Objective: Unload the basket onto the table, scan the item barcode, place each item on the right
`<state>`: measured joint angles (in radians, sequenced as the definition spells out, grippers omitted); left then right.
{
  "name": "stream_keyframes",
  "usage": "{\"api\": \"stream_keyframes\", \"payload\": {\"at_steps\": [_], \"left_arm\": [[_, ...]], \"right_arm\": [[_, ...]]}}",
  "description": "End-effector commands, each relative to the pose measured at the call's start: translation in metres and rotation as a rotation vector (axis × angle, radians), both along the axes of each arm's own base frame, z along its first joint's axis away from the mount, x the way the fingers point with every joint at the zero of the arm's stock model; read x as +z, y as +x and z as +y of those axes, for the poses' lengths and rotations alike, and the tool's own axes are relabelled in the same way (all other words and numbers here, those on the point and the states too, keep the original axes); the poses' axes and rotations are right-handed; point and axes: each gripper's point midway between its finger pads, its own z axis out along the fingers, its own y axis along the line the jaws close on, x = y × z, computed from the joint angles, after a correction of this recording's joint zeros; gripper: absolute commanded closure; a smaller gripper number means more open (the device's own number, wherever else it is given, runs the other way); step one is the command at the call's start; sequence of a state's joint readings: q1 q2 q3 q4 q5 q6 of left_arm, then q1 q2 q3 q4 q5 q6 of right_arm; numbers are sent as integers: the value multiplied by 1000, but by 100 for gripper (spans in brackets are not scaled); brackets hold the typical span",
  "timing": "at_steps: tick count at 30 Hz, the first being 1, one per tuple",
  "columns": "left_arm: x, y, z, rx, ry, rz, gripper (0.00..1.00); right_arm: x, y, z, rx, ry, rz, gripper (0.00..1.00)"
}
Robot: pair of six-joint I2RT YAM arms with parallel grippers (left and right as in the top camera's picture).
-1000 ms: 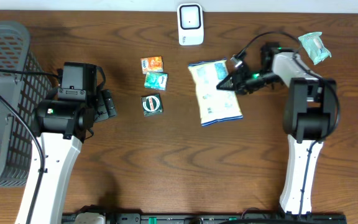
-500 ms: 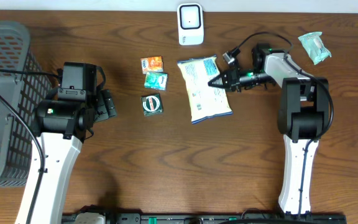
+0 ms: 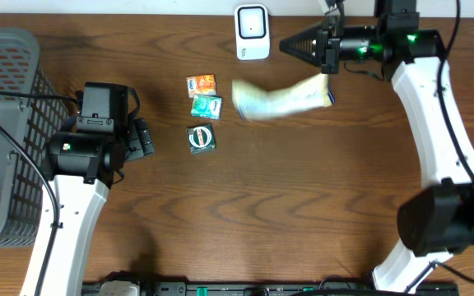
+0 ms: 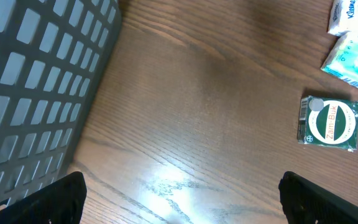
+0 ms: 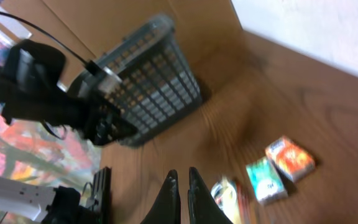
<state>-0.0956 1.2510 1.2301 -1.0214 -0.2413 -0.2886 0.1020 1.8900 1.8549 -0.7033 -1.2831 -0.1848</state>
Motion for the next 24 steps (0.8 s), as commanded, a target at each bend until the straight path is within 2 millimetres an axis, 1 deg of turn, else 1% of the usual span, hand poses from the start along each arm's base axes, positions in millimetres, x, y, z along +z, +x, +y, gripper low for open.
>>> {"api": "stream_keyframes", "payload": {"at_steps": [1,2,4,5,6,7,9,10,11,12,14,15,16,17,19,22,23,24], "left_arm": [[4,2,0,4,-1,-11,2],[4,2,0,4,-1,-11,2],[4,2,0,4,-1,-11,2],[4,2,0,4,-1,-11,2],[4,2,0,4,-1,-11,2],[4,2,0,4,-1,-11,2],[4,2,0,4,-1,-11,2],[4,2,0,4,-1,-11,2],[4,2,0,4,-1,-11,2],[4,2,0,4,-1,-11,2],[4,2,0,4,-1,-11,2],[4,2,0,4,-1,-11,2],[4,2,0,4,-1,-11,2],[4,2,0,4,-1,-11,2],[4,2,0,4,-1,-11,3],[4,2,0,4,-1,-11,2],[5,2,0,4,0,-11,2],[4,2,0,4,-1,-11,2]], "right_arm": [[-13,16,-1,-130,-77,107,99],[-23,24,-4,-198,-123,134,99],[-50,40,-16,-338,-244,183,99],[-63,45,-21,-390,-303,199,99],[-80,50,-30,-459,-387,221,99],[-91,53,-35,-496,-438,233,98],[-117,54,-45,-557,-565,256,90],[-136,51,-49,-562,-666,252,84],[-149,47,-50,-553,-727,253,81],[-162,40,-51,-531,-797,257,74],[-178,28,-51,-494,-892,266,57],[-185,23,-53,-491,-942,276,49],[-190,17,-54,-490,-993,281,45],[-193,11,-55,-488,-1043,280,37],[-197,1,-55,-494,-1135,265,35],[-197,-12,-51,-528,-1262,233,34],[-198,-20,-48,-518,-1305,225,34],[-199,-29,-45,-502,-1338,223,31]]}}
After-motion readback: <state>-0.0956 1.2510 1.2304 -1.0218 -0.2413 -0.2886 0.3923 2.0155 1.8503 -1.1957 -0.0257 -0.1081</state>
